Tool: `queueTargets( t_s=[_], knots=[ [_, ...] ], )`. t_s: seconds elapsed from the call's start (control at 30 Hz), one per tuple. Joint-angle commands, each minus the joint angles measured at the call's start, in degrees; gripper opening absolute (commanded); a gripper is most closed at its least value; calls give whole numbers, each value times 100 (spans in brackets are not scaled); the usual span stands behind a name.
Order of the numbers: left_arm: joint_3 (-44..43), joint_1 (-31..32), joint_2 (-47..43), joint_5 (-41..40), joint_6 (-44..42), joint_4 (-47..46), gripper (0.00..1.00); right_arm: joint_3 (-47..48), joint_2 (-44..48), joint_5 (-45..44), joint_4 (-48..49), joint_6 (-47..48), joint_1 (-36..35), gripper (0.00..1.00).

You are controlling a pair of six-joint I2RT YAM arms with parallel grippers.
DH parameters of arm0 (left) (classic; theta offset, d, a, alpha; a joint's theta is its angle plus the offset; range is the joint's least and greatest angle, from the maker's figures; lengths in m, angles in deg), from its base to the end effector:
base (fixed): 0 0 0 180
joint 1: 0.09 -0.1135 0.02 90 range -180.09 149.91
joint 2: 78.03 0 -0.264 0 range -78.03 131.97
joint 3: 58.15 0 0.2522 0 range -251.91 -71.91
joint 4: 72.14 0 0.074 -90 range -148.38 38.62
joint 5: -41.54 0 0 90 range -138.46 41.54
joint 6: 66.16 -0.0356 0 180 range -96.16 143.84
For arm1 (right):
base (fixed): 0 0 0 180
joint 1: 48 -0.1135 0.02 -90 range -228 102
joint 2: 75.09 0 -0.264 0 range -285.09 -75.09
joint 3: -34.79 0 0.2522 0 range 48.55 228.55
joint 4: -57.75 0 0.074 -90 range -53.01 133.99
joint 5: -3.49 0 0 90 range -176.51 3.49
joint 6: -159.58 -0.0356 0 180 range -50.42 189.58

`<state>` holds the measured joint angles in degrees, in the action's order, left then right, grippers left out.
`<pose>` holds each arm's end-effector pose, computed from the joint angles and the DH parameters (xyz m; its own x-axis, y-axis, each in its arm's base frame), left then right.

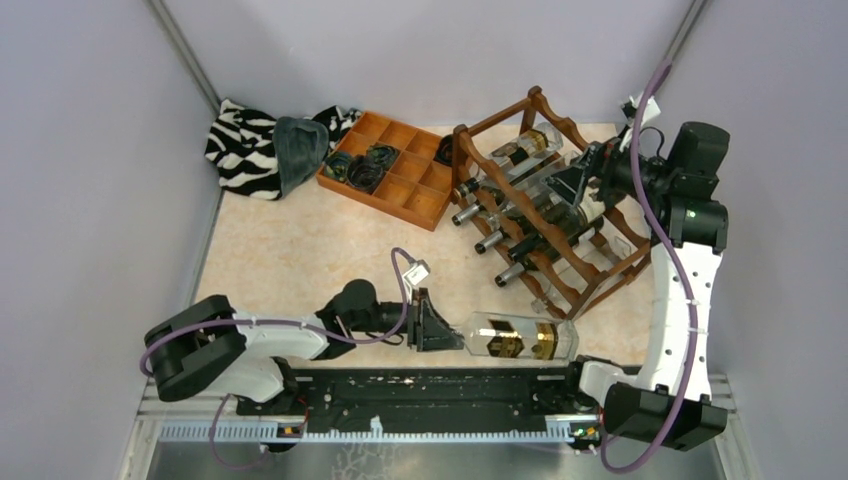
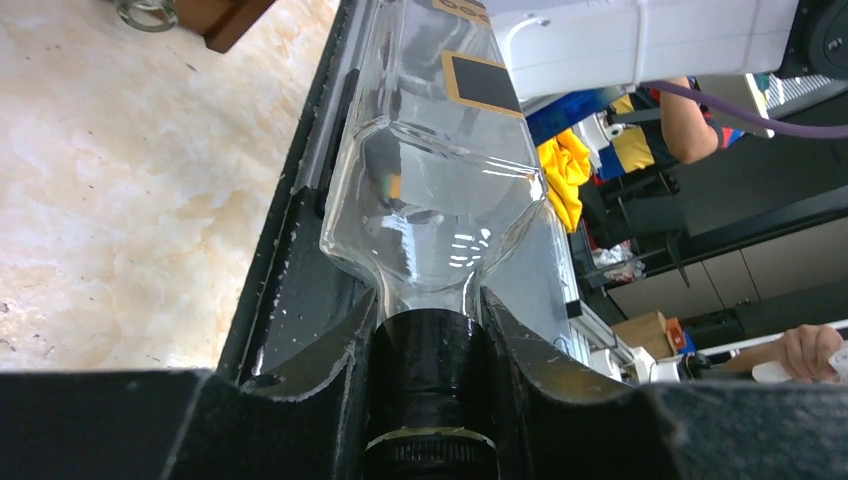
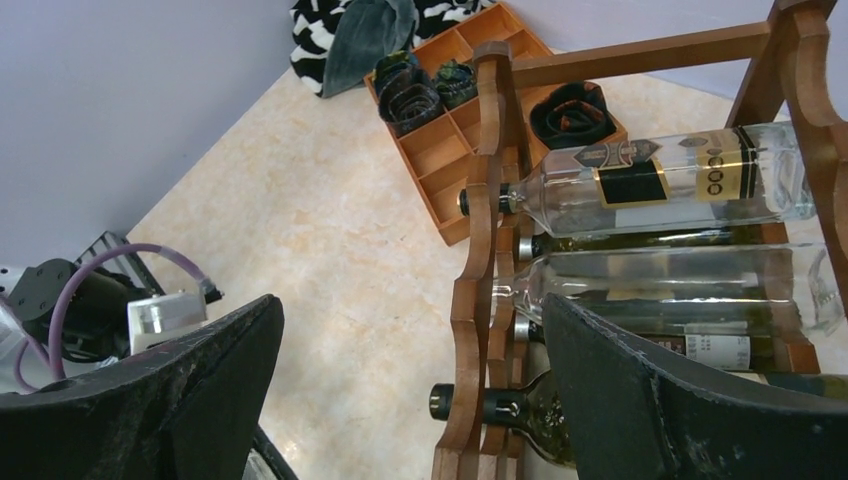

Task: Put the wine bottle on the wine rack
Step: Place the wine bottle in the wine rack.

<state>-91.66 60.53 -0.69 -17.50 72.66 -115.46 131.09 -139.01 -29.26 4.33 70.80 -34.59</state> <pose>0.1060 -0.2256 0.1955 -0.7552 0.0258 -0.6550 0.6549 -0.0123 -0.7556 0.2053 -0.0182 0.4522 -0.3356 0.0682 -0.9395 -0.6454 0.7099 0.2820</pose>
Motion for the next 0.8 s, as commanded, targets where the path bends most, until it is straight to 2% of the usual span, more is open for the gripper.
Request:
queueTargets(
  t_s=[0.0, 0.27, 0.47, 0.77],
  knots=[
    [-389, -6, -53, -216, 128, -836, 0, -132, 46, 247, 221, -60, 48, 98],
    [48, -7, -128, -681, 714, -1592, 0, -214, 62, 347, 216, -39, 47, 98],
    [318, -9, -485, -1306, 681, -1666, 0, -327, 115, 365, 291, -77, 48, 98],
    [-58, -7, -407, -1714, 595, -1723, 0, -347, 108, 407, 354, -77, 44, 98]
  ],
)
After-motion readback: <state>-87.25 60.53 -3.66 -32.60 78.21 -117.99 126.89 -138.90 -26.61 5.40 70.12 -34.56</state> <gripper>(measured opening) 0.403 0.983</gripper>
